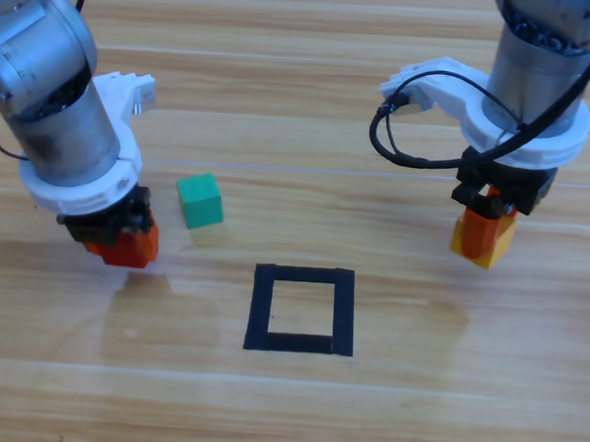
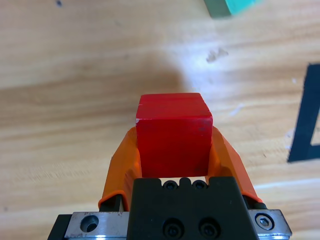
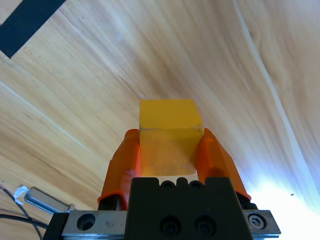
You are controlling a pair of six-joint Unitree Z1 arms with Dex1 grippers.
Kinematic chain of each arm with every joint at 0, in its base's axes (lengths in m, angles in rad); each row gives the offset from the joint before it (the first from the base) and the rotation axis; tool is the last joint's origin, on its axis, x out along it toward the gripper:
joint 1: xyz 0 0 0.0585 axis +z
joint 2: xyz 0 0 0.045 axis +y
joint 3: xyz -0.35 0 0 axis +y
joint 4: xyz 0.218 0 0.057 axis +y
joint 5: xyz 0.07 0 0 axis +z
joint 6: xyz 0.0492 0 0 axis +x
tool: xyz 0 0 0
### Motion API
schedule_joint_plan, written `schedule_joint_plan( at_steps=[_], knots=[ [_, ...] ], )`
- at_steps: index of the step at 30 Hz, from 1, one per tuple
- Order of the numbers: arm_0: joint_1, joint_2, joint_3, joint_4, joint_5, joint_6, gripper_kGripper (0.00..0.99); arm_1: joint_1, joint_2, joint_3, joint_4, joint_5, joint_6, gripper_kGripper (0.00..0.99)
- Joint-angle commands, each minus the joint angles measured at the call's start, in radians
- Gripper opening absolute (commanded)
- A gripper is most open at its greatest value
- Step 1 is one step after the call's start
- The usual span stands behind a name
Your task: Stack the blocks in the rectangular block: red at the bottom, yellow in the middle, green on top
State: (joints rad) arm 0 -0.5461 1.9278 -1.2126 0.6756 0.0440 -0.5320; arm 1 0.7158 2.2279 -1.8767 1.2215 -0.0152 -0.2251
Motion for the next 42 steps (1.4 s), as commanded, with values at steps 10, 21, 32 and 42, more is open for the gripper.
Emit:
schedule_joint_plan(
  at_steps=[10,21,32,42],
  knots=[
    [-0.298,0.140,-0.196,0.133,0.039,-0.279,0.000,-0.032,-0.234,0.185,-0.105,0.024,0.286,0.023],
    [-0.374,0.277,-0.358,0.206,0.050,-0.391,0.000,-0.009,-0.283,0.208,-0.105,-0.089,0.630,0.023],
    [-0.393,0.318,-0.430,0.233,0.040,-0.422,0.000,-0.010,-0.255,0.203,-0.111,0.018,0.713,0.023],
    [-0.397,0.372,-0.493,0.245,0.037,-0.454,0.000,-0.009,-0.225,0.185,-0.117,0.028,0.770,0.023]
  ],
)
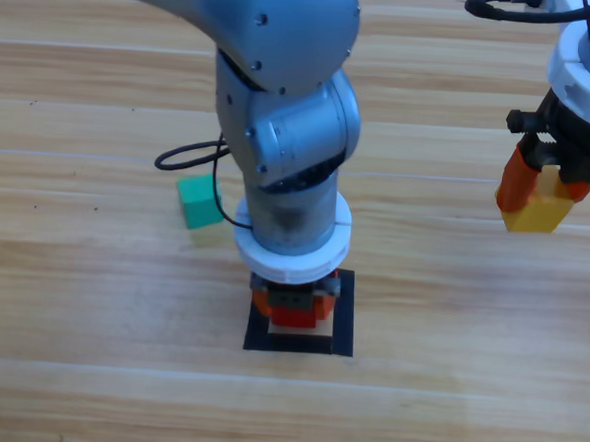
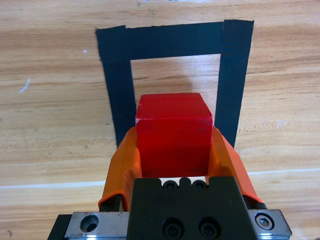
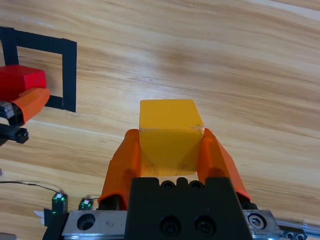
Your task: Stack the blocks in the rectangular block: red at the bottom, yellow in the middle, green on top
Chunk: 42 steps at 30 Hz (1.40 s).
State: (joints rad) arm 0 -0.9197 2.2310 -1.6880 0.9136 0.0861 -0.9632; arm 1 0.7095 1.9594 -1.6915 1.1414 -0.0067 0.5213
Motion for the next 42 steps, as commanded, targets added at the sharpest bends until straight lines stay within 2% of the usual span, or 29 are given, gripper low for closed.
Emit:
schedule_joint_plan(
  at_steps=[1,19,21,23,24,25,26,42],
  knots=[
    [-0.024,0.072,-0.019,0.007,-0.005,-0.026,0.000,-0.004,0.044,0.000,-0.038,0.019,0.026,0.023],
    [-0.024,0.101,-0.045,0.011,0.003,-0.038,0.000,-0.002,0.073,-0.008,-0.061,0.020,0.048,0.025],
    [-0.024,0.096,-0.042,0.016,0.004,-0.035,0.114,-0.002,0.076,-0.008,-0.066,0.019,0.048,0.025],
    [-0.025,0.095,-0.044,0.016,0.004,-0.034,0.482,-0.002,0.084,-0.008,-0.068,0.019,0.049,0.025],
    [-0.030,0.093,-0.045,0.017,0.006,-0.035,0.767,-0.002,0.085,-0.008,-0.068,0.019,0.049,0.025],
    [-0.031,0.090,-0.045,0.022,0.006,-0.037,0.951,-0.002,0.087,-0.008,-0.069,0.019,0.049,0.025],
    [-0.031,0.087,-0.045,0.027,0.007,-0.037,0.989,-0.002,0.087,-0.008,-0.069,0.019,0.049,0.025],
    [-0.030,-0.067,-0.002,0.042,0.020,-0.031,0.990,-0.002,0.076,-0.033,-0.069,0.010,0.078,0.025]
  ],
)
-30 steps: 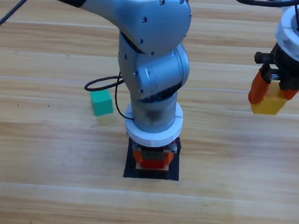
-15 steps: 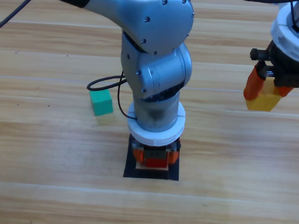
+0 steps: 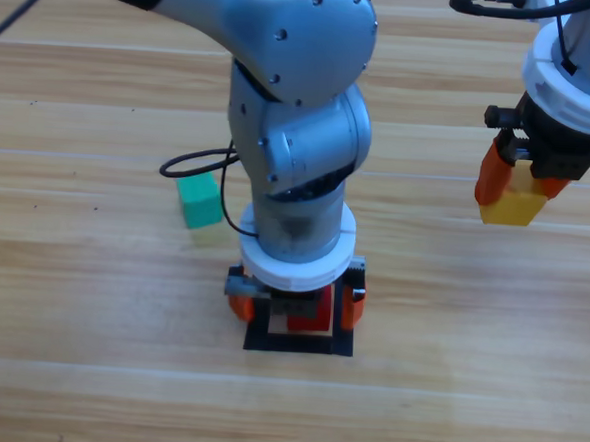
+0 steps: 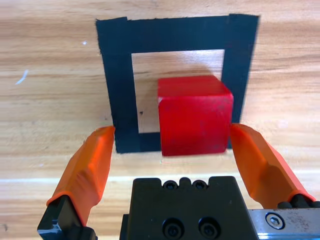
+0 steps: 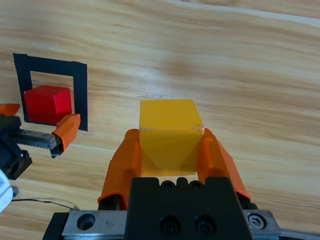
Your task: Stack the blocks in the rectangular block: red at the bottom, yellow in the middle, green on top
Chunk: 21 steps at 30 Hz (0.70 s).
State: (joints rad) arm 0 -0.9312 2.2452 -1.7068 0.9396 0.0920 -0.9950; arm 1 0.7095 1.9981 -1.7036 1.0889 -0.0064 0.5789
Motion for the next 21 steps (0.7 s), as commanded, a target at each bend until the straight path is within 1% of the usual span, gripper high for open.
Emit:
schedule_joint_plan(
  at_steps=[1,3,5,8,9,11,12,13,16,21],
  knots=[
    [-0.018,-0.095,0.015,0.019,0.014,0.002,0.990,-0.002,0.036,-0.025,-0.017,0.008,0.033,0.025],
    [-0.018,-0.121,0.009,0.031,0.014,0.006,0.990,-0.002,0.031,-0.033,-0.015,0.006,0.055,0.025],
    [-0.018,-0.145,-0.001,0.041,0.014,0.007,0.990,0.010,0.027,-0.053,-0.009,0.005,0.070,0.025],
    [-0.018,-0.184,-0.013,0.070,0.014,0.010,0.990,0.042,0.030,-0.116,0.019,0.000,0.087,0.025],
    [-0.018,-0.202,-0.010,0.085,0.023,0.012,0.990,0.054,0.039,-0.143,0.032,-0.001,0.098,0.025],
    [-0.018,-0.254,0.004,0.114,0.048,0.029,0.990,0.076,0.076,-0.215,0.072,-0.003,0.119,0.025],
    [-0.015,-0.285,0.018,0.125,0.058,0.045,0.990,0.099,0.139,-0.323,0.143,-0.001,0.140,0.025],
    [0.020,-0.342,0.056,0.131,0.078,0.090,0.990,0.110,0.171,-0.376,0.177,0.000,0.150,0.025],
    [0.123,-0.409,0.113,0.130,0.080,0.206,0.986,0.137,0.263,-0.525,0.273,0.006,0.180,0.026],
    [0.342,-0.472,0.167,0.125,0.077,0.452,0.990,0.176,0.384,-0.680,0.351,0.012,0.225,0.026]
  ],
)
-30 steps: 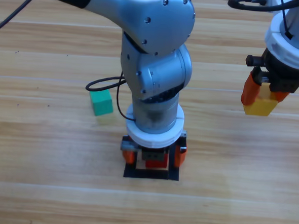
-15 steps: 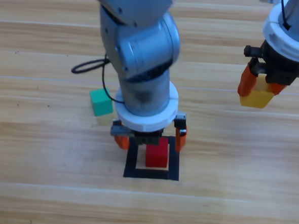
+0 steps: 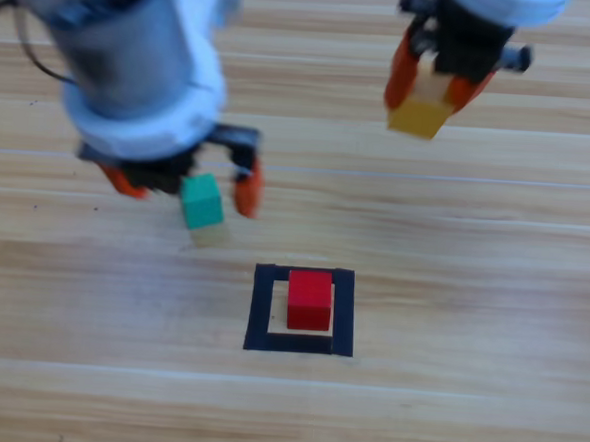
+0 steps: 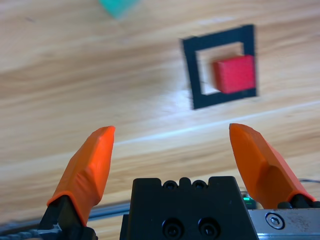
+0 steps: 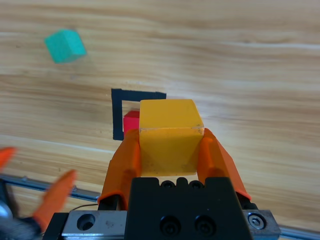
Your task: Stack the blocks in the rectangular block: red at the bottom, yellow in the middle, green on top
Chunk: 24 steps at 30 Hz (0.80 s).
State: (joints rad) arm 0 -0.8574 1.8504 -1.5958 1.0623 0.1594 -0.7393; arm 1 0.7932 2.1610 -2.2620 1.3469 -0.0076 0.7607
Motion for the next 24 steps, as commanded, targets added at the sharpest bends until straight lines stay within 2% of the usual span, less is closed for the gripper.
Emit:
schedule_joint_plan(
  at_steps=[1,6,10,13,20,24],
  knots=[
    [0.319,-0.082,0.056,0.001,0.002,0.253,0.990,0.098,0.240,-0.139,0.098,0.015,0.048,0.025],
    [0.538,-0.080,0.077,-0.051,-0.084,0.468,0.988,0.126,0.304,-0.194,0.133,0.017,0.058,0.026],
    [0.644,-0.042,0.074,-0.070,-0.161,0.583,0.990,0.140,0.323,-0.206,0.138,0.017,0.066,0.026],
    [0.684,-0.005,0.069,-0.087,-0.216,0.678,0.990,0.155,0.326,-0.211,0.141,0.017,0.068,0.026],
    [0.709,0.032,0.093,-0.120,-0.258,0.808,0.989,0.182,0.370,-0.243,0.147,0.018,0.057,0.026],
    [0.739,0.030,0.139,-0.156,-0.311,0.868,0.989,0.195,0.395,-0.264,0.149,0.018,0.051,0.026]
  ],
)
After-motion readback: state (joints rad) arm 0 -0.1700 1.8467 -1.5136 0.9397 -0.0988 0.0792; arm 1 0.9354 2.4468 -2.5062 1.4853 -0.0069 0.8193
